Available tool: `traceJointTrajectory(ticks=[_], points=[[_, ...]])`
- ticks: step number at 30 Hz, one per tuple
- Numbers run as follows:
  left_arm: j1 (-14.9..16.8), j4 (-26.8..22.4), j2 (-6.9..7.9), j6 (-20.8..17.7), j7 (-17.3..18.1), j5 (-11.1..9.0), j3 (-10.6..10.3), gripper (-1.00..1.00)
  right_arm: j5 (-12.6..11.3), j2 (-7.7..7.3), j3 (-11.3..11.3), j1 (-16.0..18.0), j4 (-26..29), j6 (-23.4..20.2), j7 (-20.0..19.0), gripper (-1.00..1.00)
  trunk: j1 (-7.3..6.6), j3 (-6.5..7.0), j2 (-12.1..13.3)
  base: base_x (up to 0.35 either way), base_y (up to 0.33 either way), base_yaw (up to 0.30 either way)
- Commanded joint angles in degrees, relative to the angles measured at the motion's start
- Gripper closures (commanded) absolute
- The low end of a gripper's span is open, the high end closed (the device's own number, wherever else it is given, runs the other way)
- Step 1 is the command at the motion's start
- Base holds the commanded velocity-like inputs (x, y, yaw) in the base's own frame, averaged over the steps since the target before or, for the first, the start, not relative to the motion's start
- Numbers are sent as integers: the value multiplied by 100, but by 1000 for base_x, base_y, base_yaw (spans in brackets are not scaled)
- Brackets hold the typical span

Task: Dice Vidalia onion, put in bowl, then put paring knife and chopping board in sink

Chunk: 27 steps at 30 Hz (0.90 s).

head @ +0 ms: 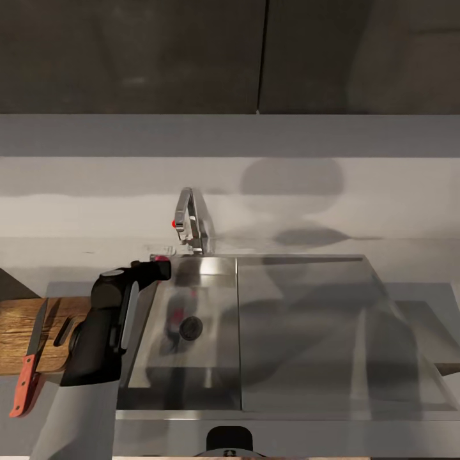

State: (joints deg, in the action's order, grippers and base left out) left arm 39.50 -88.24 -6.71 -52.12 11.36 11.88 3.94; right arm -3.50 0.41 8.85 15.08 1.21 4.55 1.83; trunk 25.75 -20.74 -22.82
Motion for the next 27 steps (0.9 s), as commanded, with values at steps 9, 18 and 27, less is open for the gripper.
traceJointTrajectory(ticks=[9,18,27], points=[[5,-71,-5,-83,69,78,-39,100,-37,-3,46,4,-1,41,17,-100,3,-9,-10,0,0,0],[5,-70,-5,-87,69,78,-42,100,-37,-5,46,4,2,53,19,-100,3,32,-10,-121,0,-20],[3,-70,-5,-86,69,78,-42,100,-37,-7,46,4,2,58,19,-100,3,113,-10,-324,0,-66]])
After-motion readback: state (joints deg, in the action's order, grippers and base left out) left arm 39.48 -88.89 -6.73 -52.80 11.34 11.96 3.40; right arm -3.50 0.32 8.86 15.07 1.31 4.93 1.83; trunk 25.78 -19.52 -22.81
